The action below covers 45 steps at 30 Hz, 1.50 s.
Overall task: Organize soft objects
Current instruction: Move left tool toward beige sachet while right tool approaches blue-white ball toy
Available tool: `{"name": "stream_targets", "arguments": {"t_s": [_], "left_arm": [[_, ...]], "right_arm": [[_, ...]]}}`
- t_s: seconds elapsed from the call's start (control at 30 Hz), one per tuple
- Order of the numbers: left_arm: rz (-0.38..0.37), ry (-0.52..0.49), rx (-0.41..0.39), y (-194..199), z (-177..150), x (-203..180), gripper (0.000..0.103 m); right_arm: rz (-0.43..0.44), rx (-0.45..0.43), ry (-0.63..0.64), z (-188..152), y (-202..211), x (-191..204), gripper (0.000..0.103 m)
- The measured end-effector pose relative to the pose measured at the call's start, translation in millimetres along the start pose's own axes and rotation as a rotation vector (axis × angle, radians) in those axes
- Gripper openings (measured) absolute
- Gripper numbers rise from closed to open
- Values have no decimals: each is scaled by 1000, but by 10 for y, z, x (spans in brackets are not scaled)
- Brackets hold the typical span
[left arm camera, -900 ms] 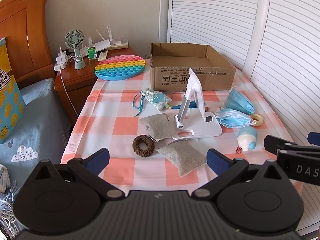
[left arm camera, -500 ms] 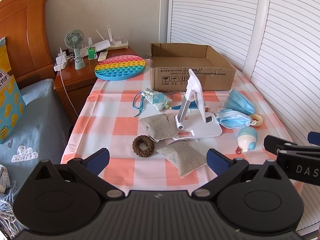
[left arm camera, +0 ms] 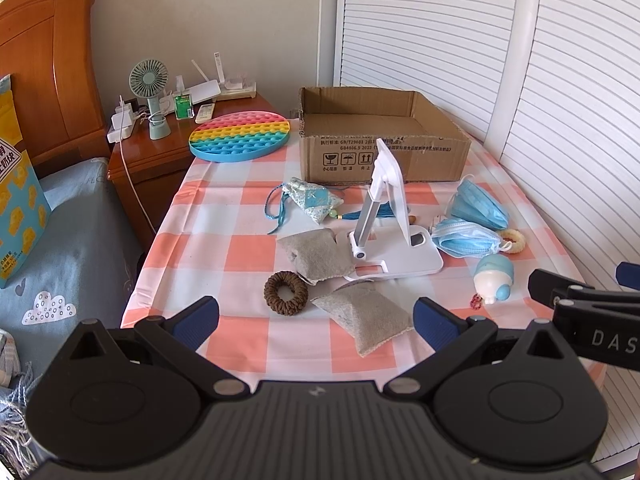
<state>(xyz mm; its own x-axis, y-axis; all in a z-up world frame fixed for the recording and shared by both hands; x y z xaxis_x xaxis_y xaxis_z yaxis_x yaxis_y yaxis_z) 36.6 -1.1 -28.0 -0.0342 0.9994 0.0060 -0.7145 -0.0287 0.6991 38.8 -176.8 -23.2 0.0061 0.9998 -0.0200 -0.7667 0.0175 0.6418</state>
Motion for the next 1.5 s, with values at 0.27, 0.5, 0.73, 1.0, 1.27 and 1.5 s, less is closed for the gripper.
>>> {"name": "stream_targets", "arguments": {"t_s": [0.27, 0.5, 0.73, 1.0, 1.27, 1.5], "left_arm": [[0, -8, -8, -3, 9, -20, 103], [-11, -34, -22, -34, 27, -40, 103], [-35, -76, -48, -120, 4, -24, 103], [-63, -114, -23, -314, -102, 54, 103], [-104, -140, 7, -458, -217, 25, 103], [-144, -158, 5, -523, -254, 5, 103]], "right_arm": [[1, -5, -3, 9, -1, -15, 103], [8, -25, 4, 24, -12, -27, 103], [62, -77, 21, 37, -47, -35, 103], [113, -98, 59, -43, -180, -80, 103], [104, -55, 76, -220, -451, -184, 103], [114, -37, 92, -322, -757, -171, 103]]}}
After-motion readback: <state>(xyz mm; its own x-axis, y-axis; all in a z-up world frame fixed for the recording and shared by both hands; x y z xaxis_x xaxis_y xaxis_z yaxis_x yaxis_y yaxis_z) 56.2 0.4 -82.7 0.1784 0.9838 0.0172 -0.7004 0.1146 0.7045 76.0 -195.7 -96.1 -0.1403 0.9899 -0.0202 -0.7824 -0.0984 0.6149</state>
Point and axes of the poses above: each gripper's, at about its wrist camera, not at the fingertips, and y roughly against the way its jaws point, x to its left, z to its top, the point moved 5 cm from there along -y, roughly the way its jaws point, and after that the axes turned 2 degrees about z, right-handed, at the moved point
